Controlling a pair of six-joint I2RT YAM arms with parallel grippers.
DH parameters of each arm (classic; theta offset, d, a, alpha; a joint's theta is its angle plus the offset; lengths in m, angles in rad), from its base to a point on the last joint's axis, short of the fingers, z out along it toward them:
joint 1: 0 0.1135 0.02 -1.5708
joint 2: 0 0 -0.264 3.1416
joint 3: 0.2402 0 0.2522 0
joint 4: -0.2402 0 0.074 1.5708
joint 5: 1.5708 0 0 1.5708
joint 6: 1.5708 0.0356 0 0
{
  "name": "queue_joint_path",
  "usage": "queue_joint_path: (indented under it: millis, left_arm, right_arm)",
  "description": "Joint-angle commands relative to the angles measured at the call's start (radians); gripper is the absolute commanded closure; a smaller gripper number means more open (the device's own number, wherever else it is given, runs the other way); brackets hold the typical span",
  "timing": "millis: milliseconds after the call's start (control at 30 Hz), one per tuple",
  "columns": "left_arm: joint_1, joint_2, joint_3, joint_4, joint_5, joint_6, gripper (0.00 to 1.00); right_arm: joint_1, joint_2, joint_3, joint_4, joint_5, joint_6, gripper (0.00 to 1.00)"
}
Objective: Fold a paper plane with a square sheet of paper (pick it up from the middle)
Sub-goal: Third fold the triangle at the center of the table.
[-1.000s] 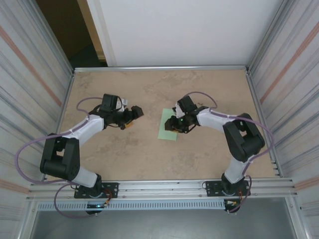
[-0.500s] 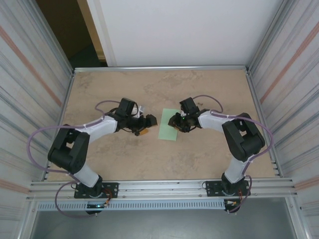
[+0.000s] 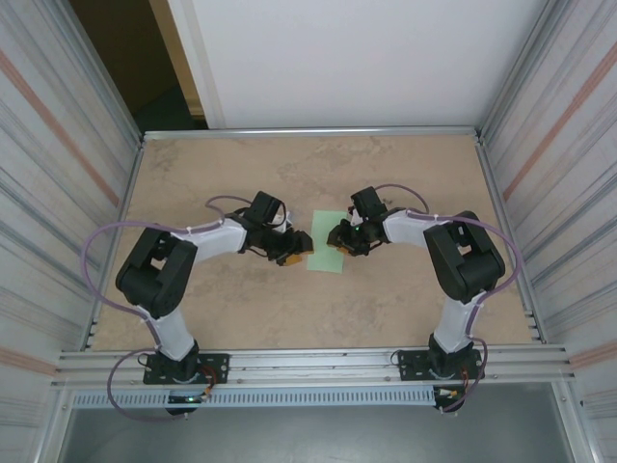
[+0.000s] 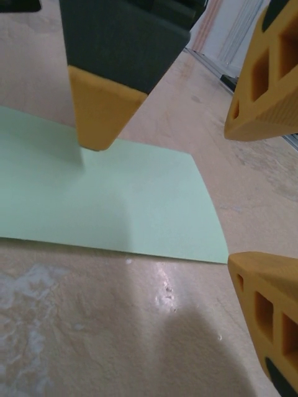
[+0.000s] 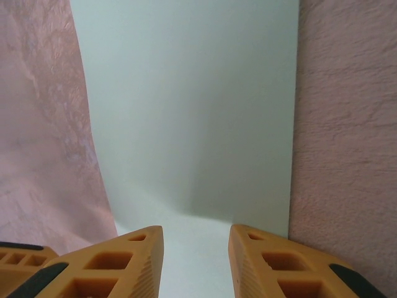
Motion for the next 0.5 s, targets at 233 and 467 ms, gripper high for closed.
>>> queue_joint_path:
  millis: [233,467]
  left_arm:
    - [-0.003,0.052,0.066,-0.083,-0.088,0.039,0.58]
    - [-0.002,0.074,0.073,-0.079,-0.099,0.038,0.58]
  right_arm:
    - [0.02,0.067,0.005,-0.083,-0.093,-0.174,0.65]
    - [0.019,0.071,0.0,-0.069,-0.096,-0.169,0.66]
